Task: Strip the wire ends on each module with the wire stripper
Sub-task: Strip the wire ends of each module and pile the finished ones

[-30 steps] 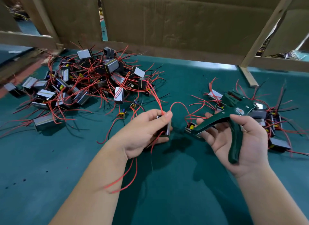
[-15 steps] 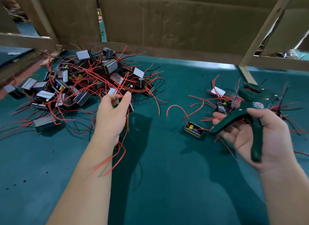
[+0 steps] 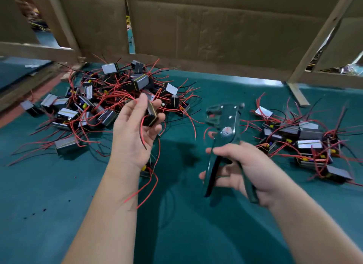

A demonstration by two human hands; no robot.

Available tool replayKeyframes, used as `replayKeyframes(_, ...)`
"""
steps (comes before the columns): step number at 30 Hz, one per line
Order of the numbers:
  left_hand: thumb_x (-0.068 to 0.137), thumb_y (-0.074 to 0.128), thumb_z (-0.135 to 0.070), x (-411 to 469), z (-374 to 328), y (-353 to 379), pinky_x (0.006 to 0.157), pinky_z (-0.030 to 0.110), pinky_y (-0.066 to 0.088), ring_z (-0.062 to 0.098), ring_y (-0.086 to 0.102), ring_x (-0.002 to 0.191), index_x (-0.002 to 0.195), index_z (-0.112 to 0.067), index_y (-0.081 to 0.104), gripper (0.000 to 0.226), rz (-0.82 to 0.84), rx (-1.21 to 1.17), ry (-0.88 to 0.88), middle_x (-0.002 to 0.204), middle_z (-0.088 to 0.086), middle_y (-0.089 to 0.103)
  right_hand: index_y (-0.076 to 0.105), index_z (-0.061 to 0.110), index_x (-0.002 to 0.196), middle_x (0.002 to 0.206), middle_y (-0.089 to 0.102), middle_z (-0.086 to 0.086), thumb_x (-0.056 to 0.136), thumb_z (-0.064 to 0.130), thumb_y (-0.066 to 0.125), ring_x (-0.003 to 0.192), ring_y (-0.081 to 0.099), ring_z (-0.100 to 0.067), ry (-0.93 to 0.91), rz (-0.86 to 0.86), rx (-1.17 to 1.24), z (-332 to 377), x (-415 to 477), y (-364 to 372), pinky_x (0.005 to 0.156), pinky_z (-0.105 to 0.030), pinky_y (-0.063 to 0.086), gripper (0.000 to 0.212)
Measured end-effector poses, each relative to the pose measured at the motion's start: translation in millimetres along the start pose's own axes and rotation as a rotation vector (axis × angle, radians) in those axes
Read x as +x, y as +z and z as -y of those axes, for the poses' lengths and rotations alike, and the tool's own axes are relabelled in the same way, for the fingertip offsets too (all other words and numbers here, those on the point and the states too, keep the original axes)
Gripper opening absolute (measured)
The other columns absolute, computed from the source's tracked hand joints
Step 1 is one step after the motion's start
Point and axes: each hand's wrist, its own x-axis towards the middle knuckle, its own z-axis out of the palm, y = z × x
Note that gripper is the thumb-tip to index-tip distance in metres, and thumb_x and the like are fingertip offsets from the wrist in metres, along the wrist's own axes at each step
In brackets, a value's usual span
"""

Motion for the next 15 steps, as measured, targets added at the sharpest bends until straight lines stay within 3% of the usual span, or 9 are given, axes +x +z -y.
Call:
replayKeyframes(2, 0.092, 0.056, -0.029, -2.8, 4.2, 1.2, 0.036, 0.015, 0.04, 0.011, 0.061, 0.05, 0.085, -0.025, 0.059, 0.008, 0.057, 0.111, 0.058, 0.093, -0.003, 0.073, 0.052, 0.004, 0.103, 0.08, 0.062, -0.017, 0.084, 0.003, 0.058, 0.062, 0.066, -0.041, 0.001, -0.067, 0.046, -7.4, 10.2, -4.8, 0.059, -0.051, 0.058, 0.021)
replayKeyframes(5, 0.101, 0.043, -0.03, -6.3, 11.8, 7.2, 0.037, 0.016, 0.04, 0.012, 0.061, 0.05, 0.086, -0.021, 0.062, 0.025, 0.154, 0.29, 0.066, 0.094, -0.003, 0.073, 0.047, 0.006, 0.102, 0.071, 0.064, -0.016, 0.084, 0.003, 0.057, 0.064, 0.067, -0.042, -0.06, -0.198, 0.114, -6.2, 17.0, -22.0, 0.056, -0.048, 0.057, 0.021)
replayKeyframes(9, 0.101, 0.044, -0.02, -7.8, 22.8, 13.0, 0.055, 0.025, 0.056, 0.01, 0.066, 0.072, 0.083, -0.016, 0.067, 0.029, 0.239, 0.401, 0.042, 0.089, -0.002, 0.073, 0.044, 0.01, 0.1, 0.07, 0.056, -0.012, 0.086, 0.003, 0.056, 0.063, 0.069, -0.04, -0.132, -0.331, 0.128, 1.4, 19.7, -44.6, 0.053, -0.044, 0.057, 0.019)
replayKeyframes(12, 0.099, 0.046, -0.014, -8.8, 29.2, 14.1, 0.067, 0.03, 0.056, 0.012, 0.065, 0.075, 0.093, -0.012, 0.071, 0.026, 0.299, 0.384, 0.009, 0.091, 0.004, 0.072, 0.048, 0.009, 0.097, 0.083, 0.066, -0.017, 0.088, 0.005, 0.051, 0.069, 0.069, -0.042, -0.154, -0.285, 0.174, 1.0, 16.0, -53.3, 0.054, -0.044, 0.057, 0.01)
replayKeyframes(15, 0.098, 0.046, -0.01, -9.9, 33.9, 15.8, 0.077, 0.027, 0.055, 0.014, 0.067, 0.086, 0.102, -0.016, 0.066, 0.021, 0.336, 0.386, 0.021, 0.094, 0.001, 0.074, 0.052, 0.011, 0.116, 0.099, 0.07, -0.026, 0.077, 0.012, 0.052, 0.072, 0.068, -0.042, -0.171, -0.119, 0.206, -5.0, 9.4, -52.7, 0.057, -0.044, 0.058, 0.039)
